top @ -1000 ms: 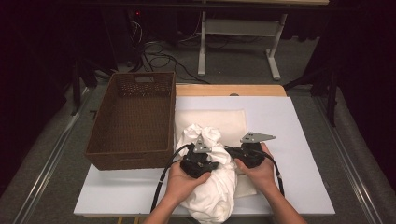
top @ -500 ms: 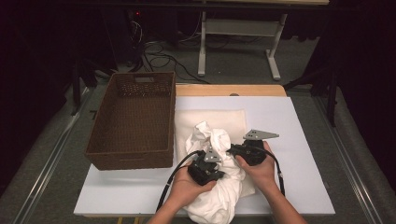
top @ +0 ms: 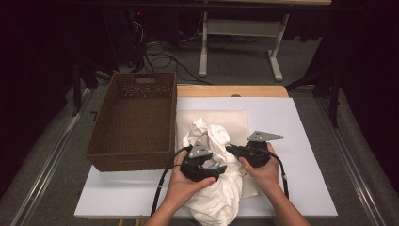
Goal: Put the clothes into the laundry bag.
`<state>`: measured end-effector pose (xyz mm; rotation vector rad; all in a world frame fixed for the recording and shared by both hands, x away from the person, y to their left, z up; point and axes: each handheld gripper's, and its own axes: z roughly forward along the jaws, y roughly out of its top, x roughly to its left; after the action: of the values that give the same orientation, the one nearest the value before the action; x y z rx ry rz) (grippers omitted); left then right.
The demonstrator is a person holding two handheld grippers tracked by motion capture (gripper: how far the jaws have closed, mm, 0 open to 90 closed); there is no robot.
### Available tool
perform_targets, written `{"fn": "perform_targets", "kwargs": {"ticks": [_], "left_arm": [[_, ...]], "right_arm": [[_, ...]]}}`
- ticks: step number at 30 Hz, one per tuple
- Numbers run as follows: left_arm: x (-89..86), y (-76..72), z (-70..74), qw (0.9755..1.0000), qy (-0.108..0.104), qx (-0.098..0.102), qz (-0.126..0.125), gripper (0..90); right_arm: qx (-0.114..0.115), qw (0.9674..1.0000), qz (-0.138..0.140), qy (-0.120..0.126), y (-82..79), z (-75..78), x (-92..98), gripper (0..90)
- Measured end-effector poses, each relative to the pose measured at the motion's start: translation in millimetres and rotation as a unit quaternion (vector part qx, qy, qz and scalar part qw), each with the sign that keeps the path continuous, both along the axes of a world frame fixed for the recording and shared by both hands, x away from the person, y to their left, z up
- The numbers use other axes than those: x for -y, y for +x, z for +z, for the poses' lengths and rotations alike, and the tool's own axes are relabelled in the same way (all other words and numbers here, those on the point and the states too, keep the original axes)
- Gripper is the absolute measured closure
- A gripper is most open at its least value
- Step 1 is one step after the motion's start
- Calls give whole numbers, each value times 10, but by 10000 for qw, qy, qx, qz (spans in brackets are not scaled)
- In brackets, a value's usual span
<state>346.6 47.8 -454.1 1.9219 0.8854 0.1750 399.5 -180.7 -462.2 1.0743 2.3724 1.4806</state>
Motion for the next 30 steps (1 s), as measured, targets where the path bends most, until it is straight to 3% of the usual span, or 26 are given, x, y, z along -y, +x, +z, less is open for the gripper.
{"fn": "perform_targets", "kwargs": {"ticks": [1,2,5,8,9,10,13,15,17,20,21,23,25,26,27,28,30], "left_arm": [[-91,0,86,9994,-162,151,280,232],[-91,0,86,9994,-162,151,280,198],[-176,61,143,9972,-52,239,711,190],[-116,143,108,9925,546,87,1089,208],[-62,164,77,9853,1021,106,1369,214],[-62,164,77,9853,1021,106,1369,215],[-23,136,68,9789,1255,307,1582,217],[-3,126,68,9767,1395,377,1589,215],[-24,159,54,9800,1271,192,1519,203],[-26,257,-40,9842,1286,-310,1179,203],[-7,287,-103,9842,1393,-442,1001,282],[-12,292,-114,9853,1339,-503,930,327],[-32,292,-108,9880,1190,-587,795,530],[-37,276,-94,9887,1189,-518,750,622],[-58,231,-54,9909,1061,-398,723,773],[-58,231,-54,9909,1061,-398,723,816],[-91,191,-5,9933,900,-287,668,842]], "right_arm": [[4,10000,2,-7,4,-6,-3,893],[4,10000,2,-7,4,-6,-3,893],[3,10000,4,-2,-2,4,-11,893],[12,10000,18,-11,-6,6,-16,893],[16,10000,24,-17,-8,6,-16,893],[16,10000,24,-17,-8,6,-16,893],[31,10000,32,-6,-11,9,-4,892],[28,10000,30,-9,-11,9,0,892],[28,10000,30,-10,-9,8,4,893],[26,10000,49,-24,-11,5,-9,892],[16,10000,53,-76,-12,-1,-26,893],[23,9999,72,-98,-11,-7,-32,892],[12,9999,57,-115,-11,-19,-38,892],[22,9999,60,-107,-7,-24,-35,892],[-6,9999,41,-98,-6,-22,-28,893],[-2,10000,36,-67,-5,-21,-25,892],[5,10000,32,-60,-5,-19,-22,893]]}}
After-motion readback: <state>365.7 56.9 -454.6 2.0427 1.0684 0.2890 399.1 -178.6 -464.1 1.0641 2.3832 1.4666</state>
